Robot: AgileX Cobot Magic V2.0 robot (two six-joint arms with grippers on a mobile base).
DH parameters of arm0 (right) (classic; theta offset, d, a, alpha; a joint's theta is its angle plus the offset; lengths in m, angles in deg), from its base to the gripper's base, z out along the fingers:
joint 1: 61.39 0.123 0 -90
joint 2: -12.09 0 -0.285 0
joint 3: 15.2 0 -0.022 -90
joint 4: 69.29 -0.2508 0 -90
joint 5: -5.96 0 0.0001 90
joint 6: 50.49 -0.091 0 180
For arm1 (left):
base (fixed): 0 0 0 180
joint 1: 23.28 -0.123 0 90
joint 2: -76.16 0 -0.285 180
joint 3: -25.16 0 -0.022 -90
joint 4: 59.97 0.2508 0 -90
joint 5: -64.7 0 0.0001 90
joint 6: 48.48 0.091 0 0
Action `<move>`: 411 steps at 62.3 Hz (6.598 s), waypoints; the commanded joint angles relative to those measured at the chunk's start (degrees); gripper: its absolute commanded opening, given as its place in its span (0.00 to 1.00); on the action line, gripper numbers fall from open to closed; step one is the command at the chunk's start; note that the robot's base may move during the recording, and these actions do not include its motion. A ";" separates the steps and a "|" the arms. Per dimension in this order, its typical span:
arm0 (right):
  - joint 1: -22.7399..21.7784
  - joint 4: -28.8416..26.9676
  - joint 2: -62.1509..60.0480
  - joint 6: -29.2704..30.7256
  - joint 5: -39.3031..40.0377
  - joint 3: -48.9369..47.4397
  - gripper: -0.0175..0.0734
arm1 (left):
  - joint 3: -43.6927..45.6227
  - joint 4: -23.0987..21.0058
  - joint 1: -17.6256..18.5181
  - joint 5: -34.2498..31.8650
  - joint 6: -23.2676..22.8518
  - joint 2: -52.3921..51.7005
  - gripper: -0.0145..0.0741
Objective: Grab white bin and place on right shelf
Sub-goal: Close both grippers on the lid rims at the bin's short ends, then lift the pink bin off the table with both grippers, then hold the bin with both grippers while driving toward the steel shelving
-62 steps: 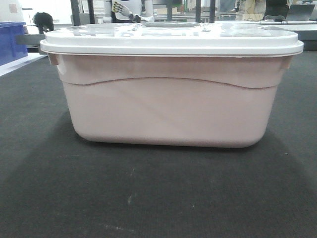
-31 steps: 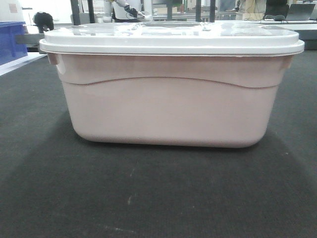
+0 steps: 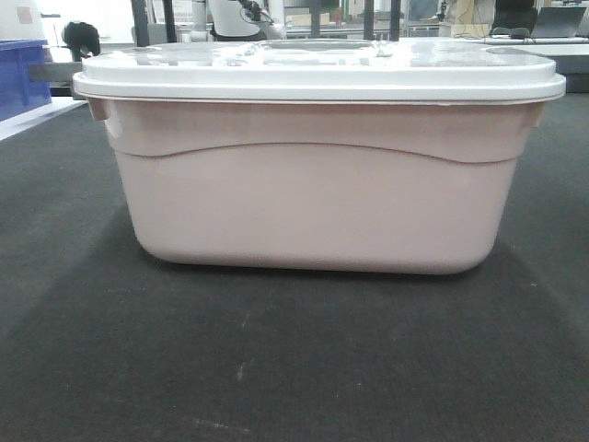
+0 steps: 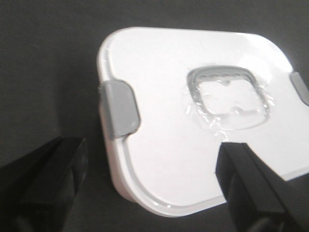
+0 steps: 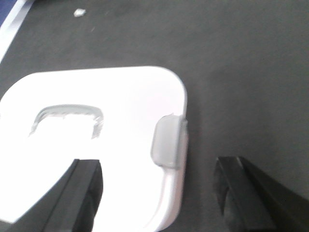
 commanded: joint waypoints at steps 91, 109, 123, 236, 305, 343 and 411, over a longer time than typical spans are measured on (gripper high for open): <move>-13.57 -54.16 37.14 44.43 -26.66 -1.74 0.80 | 2.32 -47.45 -6.70 21.03 28.94 32.12 0.66; -13.04 -53.77 37.14 44.64 -26.59 -1.74 0.80 | 2.32 -47.45 -5.25 21.03 28.94 32.12 0.66; -10.25 -53.71 37.14 45.47 -26.52 -1.74 0.64 | 2.32 -47.45 -5.01 21.03 28.94 32.12 0.58; -8.07 -74.08 17.11 47.36 -26.65 -13.56 0.26 | 15.40 -51.74 0.41 20.28 25.86 7.21 0.03; -8.07 -74.06 17.11 47.36 -21.09 -13.56 0.26 | 15.40 -51.40 0.41 20.28 25.86 7.21 0.03; -8.07 -74.06 17.61 47.36 -21.09 -13.56 0.26 | 15.40 -51.40 0.41 20.28 25.86 7.21 0.03; -8.07 -74.06 17.66 47.36 -21.04 -13.56 0.26 | 15.40 -51.40 0.41 20.28 25.86 7.21 0.03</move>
